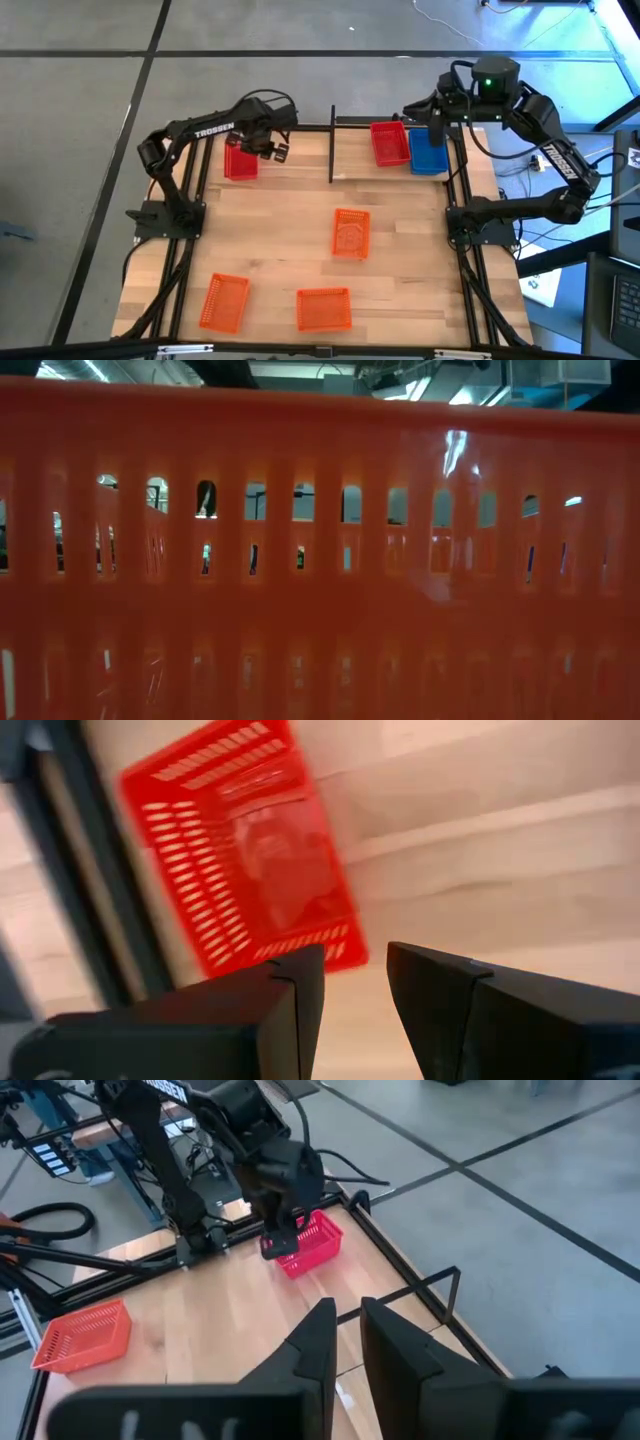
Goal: Stack baskets on shelf by color
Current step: Stack the red basket on top of the stacked red basket on the shelf
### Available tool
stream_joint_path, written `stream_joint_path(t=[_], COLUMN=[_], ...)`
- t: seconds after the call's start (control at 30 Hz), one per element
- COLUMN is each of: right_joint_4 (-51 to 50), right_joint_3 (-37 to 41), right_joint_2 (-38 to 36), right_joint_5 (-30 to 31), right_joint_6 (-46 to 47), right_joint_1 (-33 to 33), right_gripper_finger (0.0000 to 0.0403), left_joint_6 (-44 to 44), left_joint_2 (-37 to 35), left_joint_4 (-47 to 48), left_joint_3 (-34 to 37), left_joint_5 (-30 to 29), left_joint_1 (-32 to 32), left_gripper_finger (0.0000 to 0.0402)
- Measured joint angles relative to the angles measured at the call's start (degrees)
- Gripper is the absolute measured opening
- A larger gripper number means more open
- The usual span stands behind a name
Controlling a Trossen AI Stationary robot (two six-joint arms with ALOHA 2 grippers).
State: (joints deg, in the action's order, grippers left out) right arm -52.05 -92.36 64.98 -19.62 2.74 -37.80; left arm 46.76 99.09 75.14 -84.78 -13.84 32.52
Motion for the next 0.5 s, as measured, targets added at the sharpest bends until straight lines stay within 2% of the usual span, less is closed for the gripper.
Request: stream_joint_path(t=[0.23, 0.37, 0.5], right_joint_4=[-0.02, -0.02, -0.03], right_joint_3=[0.00, 0.00, 0.00], right_joint_2=[1.22, 1.83, 2.35], right_joint_5=[0.02, 0.02, 0.03], right_joint_6=[0.00, -0.04, -0.02], right_joint_1=[0.00, 0.00, 0.00], right_gripper_finger=[0.0050, 0.0050, 0.0050], left_joint_6=[3.51, 3.74, 4.13], left_joint_2=[0.00, 0.00, 0.02], left_joint_4=[-7.02, -11.49, -14.90], left_joint_3=[7.36, 10.83, 13.11], left_joint_5=[0.10, 2.80, 3.02], left_joint_1=[1.36, 1.90, 1.87], left_gripper_finger=[0.0105, 0.0105, 0.0105])
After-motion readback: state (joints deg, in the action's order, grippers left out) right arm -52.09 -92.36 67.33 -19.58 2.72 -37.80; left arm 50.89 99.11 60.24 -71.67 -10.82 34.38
